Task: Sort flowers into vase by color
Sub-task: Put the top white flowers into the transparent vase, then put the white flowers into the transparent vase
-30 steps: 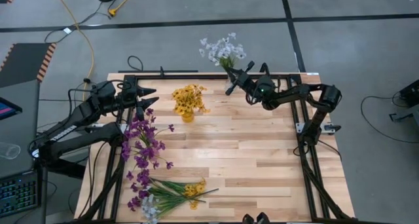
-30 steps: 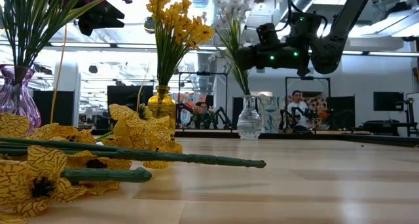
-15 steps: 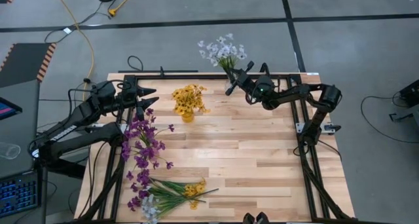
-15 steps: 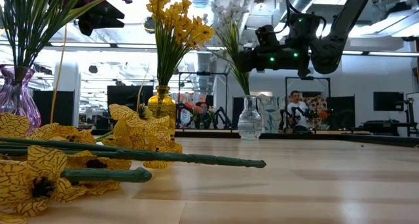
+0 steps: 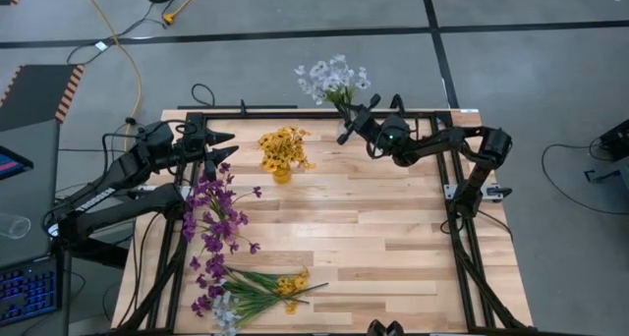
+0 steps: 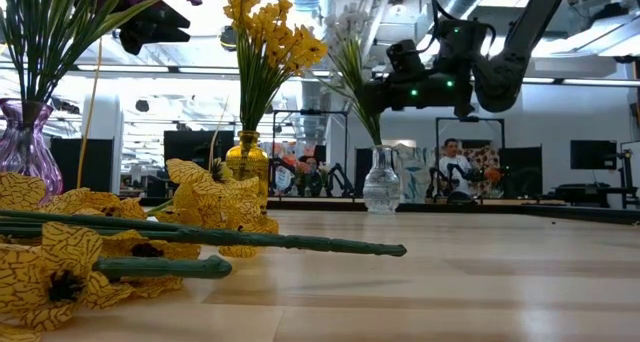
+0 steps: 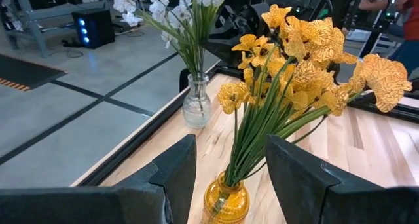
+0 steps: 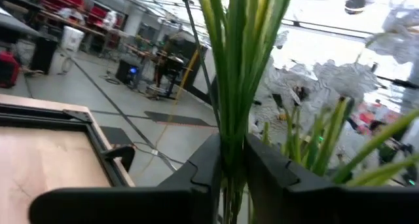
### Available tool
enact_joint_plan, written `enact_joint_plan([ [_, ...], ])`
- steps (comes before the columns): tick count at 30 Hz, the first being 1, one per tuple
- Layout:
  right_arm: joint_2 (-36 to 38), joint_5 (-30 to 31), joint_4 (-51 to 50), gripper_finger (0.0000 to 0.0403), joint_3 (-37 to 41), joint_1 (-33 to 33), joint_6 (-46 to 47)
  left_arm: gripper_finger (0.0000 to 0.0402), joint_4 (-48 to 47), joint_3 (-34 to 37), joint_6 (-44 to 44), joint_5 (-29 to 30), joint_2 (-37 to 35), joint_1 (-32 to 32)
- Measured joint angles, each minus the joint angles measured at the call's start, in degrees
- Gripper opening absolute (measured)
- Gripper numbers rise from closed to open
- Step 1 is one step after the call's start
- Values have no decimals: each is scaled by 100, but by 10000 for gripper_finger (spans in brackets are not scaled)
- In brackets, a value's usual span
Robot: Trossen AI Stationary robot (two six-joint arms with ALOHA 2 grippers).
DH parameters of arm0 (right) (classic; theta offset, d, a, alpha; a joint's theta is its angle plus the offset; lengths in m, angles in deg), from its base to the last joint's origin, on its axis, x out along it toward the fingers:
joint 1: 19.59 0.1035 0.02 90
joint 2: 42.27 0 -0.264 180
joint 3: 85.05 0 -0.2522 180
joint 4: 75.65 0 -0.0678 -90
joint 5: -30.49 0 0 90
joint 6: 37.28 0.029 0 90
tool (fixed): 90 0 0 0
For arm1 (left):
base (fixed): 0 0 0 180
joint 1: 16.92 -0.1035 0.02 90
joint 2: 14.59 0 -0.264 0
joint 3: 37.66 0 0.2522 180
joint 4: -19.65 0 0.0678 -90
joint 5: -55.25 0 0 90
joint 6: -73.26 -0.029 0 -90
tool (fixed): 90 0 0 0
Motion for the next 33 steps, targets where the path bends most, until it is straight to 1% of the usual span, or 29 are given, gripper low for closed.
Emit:
enact_joint_plan([
  [5, 0, 628, 1, 134, 0, 115, -66, 169, 0, 0, 4, -1, 0, 0],
  [9, 0, 947, 2, 171, 0, 239, -499, 169, 0, 0, 7, -2, 0, 0],
  [14, 0, 1456, -104, 200, 0, 419, -597, 169, 0, 1, 8, -7, 1, -1],
  [21, 0, 2305, -329, 207, 0, 672, -596, 169, 0, 1, 8, -8, 2, 0],
  [28, 42, 2889, -314, 207, 0, 854, -596, 169, 0, 0, 9, -9, 0, 0],
  [33, 52, 3534, -362, 207, 0, 926, -598, 169, 0, 0, 7, -11, 2, 0],
])
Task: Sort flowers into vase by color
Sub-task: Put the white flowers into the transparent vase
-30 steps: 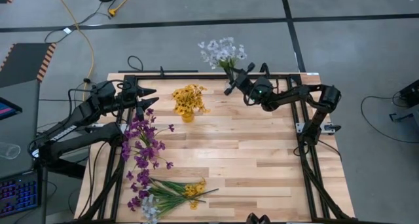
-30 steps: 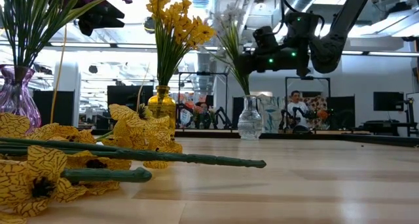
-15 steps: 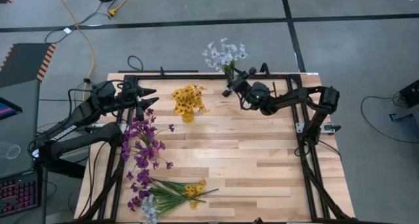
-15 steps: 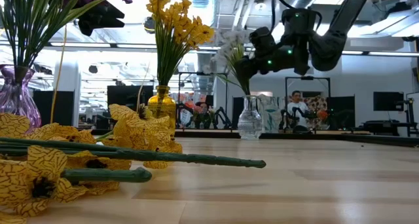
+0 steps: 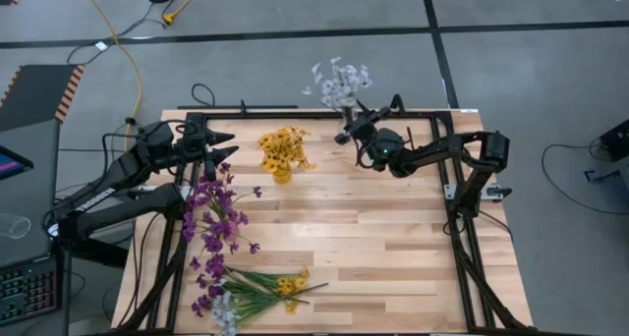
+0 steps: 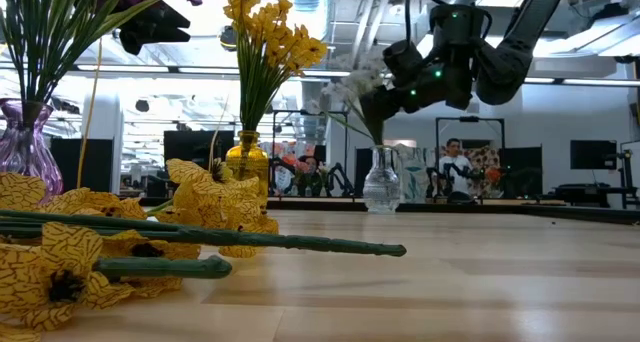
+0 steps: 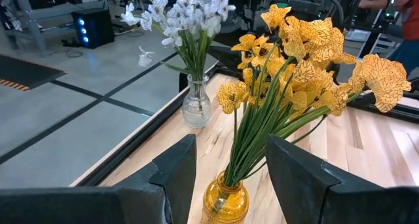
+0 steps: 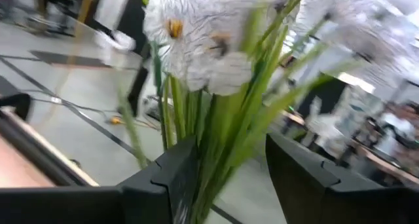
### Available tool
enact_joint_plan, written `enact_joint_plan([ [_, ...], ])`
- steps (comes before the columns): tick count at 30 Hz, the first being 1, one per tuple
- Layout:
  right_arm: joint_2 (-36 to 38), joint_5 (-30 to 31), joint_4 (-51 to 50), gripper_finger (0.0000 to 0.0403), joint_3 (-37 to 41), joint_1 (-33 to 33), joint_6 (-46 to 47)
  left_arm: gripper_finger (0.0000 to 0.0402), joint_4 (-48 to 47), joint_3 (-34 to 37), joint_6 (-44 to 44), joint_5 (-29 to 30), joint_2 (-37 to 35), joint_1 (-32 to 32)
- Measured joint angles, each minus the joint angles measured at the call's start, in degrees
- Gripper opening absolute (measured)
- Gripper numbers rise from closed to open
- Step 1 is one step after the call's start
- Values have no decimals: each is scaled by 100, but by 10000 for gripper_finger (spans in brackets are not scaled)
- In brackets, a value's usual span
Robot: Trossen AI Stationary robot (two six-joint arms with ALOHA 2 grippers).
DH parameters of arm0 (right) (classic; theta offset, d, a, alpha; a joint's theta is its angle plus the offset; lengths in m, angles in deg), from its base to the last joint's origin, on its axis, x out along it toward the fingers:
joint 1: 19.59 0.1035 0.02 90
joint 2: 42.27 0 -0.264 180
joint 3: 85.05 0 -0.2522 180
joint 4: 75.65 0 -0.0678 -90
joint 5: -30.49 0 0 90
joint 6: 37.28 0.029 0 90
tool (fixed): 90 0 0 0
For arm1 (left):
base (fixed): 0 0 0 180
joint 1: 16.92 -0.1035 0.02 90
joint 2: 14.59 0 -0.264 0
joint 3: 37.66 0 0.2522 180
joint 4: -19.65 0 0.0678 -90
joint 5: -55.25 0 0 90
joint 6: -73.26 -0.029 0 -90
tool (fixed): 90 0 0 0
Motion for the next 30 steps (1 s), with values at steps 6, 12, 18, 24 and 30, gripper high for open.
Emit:
enact_joint_plan([
  [6, 0, 482, -86, 207, 0, 218, -1, 169, 0, 0, 0, 0, -1, 0],
  [12, 0, 569, -87, 207, 0, 464, -20, 169, 0, 0, 2, 0, -2, 0],
  [18, 0, 1180, -83, 207, 0, 668, -613, 169, 0, 0, -8, 1, 0, 0],
  [24, 0, 1716, -82, 207, 0, 825, -901, 169, 0, 0, -4, 1, -2, 0],
  [30, 0, 1787, -82, 207, 0, 1076, -903, 169, 0, 0, -2, 2, -73, -2],
])
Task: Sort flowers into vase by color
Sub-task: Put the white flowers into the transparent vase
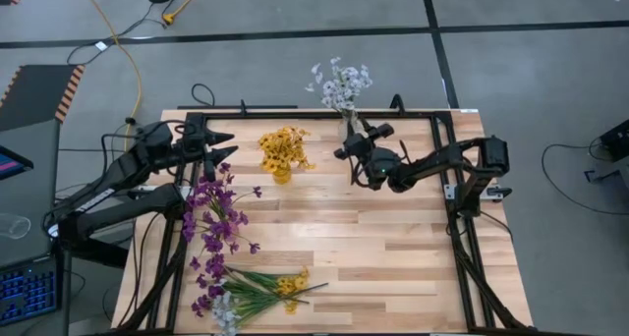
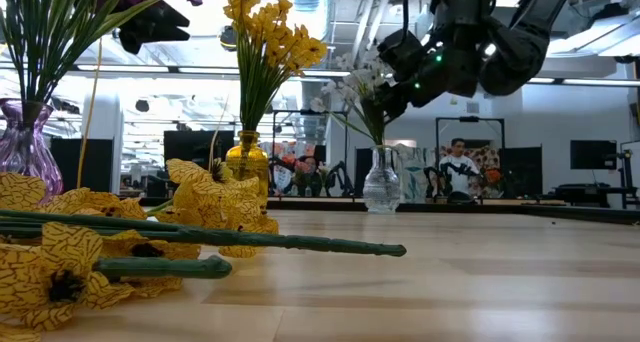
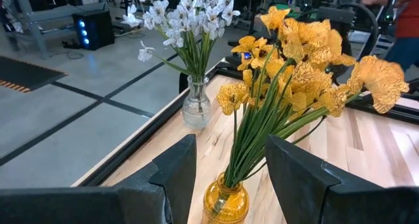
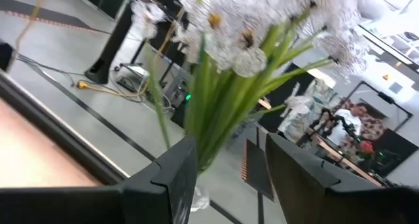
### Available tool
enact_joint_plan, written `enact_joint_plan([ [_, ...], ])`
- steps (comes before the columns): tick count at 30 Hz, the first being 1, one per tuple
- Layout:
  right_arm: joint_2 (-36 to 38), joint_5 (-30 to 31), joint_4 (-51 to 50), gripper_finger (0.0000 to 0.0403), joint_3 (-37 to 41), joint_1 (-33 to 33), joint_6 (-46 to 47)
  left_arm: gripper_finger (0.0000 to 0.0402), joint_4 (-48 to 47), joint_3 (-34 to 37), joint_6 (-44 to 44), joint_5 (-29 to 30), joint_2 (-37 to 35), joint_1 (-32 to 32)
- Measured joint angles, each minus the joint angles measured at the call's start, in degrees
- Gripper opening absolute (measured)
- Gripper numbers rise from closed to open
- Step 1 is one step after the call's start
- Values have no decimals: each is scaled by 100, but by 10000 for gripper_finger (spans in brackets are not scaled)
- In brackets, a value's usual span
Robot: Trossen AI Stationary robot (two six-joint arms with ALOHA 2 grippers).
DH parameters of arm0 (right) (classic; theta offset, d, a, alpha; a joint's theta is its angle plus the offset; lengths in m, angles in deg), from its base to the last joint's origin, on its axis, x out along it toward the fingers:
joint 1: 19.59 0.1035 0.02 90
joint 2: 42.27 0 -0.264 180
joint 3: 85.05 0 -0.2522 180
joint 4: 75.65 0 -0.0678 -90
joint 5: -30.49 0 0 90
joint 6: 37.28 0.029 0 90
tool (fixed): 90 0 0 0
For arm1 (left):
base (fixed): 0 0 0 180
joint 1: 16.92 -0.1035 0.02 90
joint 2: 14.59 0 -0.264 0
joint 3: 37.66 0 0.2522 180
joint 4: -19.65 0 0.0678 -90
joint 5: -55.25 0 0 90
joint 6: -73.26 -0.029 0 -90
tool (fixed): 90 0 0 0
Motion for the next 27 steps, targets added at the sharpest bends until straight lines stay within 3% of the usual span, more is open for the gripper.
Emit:
enact_joint_plan([
  [9, 0, -4, 0, 207, 0, 699, 119, 169, -3, 0, 5, -1, -611, 1],
  [21, 2, -72, -384, 207, 0, 1865, 1647, 169, -937, -2, 175, -81, -1697, 0],
  [27, 2, -918, -881, 207, 2, 2367, 2739, 169, -1110, -2, 308, -342, -2023, 1],
])
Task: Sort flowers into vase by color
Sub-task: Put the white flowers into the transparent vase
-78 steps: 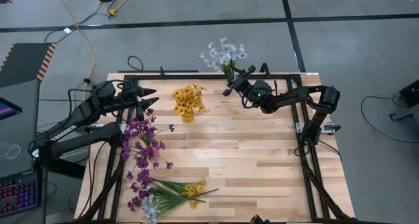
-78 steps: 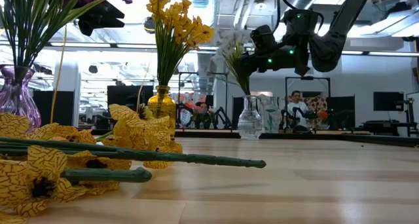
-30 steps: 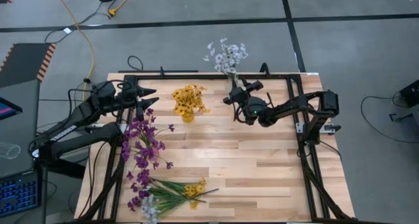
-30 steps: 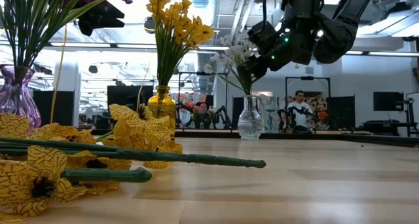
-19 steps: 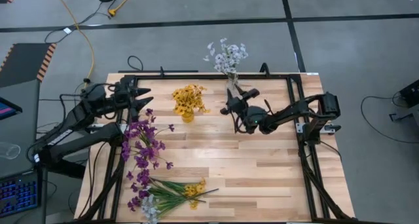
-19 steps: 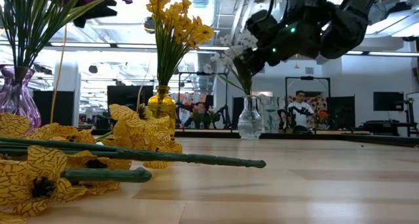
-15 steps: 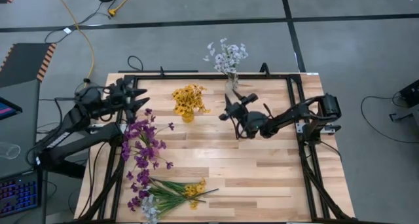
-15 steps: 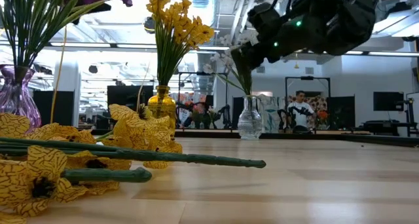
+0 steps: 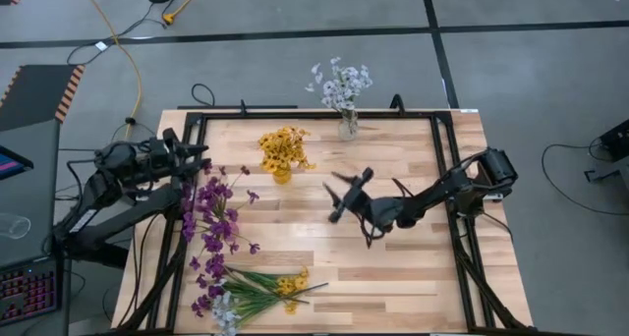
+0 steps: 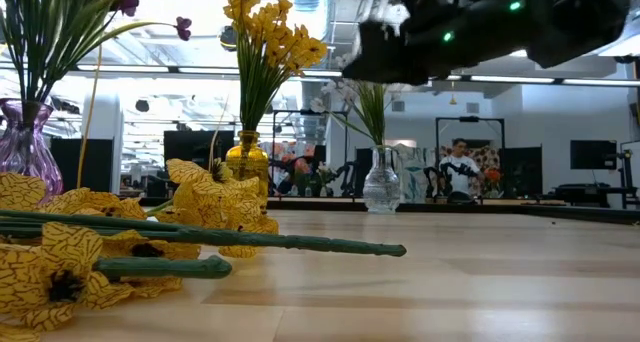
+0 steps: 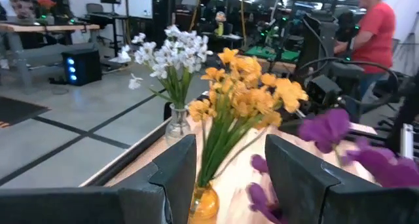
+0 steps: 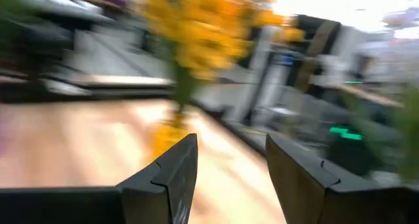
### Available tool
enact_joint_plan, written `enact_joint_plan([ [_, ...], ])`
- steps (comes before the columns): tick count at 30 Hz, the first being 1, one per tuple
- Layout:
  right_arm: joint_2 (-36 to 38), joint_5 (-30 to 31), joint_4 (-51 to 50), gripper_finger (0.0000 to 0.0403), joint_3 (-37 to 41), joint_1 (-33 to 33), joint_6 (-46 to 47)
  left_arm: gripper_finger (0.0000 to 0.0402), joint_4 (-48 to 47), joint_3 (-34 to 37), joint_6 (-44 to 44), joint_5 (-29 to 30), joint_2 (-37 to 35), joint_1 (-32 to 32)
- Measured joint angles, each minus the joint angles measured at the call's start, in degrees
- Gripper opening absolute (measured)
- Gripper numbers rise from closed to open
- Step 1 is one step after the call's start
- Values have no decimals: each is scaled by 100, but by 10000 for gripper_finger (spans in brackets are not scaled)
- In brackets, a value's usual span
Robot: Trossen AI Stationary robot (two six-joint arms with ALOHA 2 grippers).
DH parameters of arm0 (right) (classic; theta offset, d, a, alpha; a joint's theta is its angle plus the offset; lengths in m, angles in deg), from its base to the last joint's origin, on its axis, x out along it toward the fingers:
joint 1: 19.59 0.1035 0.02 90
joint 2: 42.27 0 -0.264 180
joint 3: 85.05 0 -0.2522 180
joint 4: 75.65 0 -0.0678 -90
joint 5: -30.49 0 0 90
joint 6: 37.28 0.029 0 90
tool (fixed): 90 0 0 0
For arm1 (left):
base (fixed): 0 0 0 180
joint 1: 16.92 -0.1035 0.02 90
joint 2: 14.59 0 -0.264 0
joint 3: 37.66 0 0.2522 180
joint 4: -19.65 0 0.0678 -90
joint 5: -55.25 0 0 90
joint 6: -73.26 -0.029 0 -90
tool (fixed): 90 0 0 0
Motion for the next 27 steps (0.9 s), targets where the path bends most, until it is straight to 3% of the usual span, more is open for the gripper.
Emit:
enact_joint_plan([
  [5, 0, -1322, 45, 207, -5, 296, 771, 169, -304, 0, 36, -338, -66, 0],
  [12, 0, -2657, -281, 207, -457, 562, 1711, 169, -431, 0, 24, -622, -123, 0],
  [22, -63, -3144, -3442, 207, -2195, 878, 1730, 169, -391, 0, -66, -21, -130, 1],
  [27, -61, -3475, -4032, 207, -2658, 952, 1963, 169, -393, 0, -65, -12, -130, -1],
])
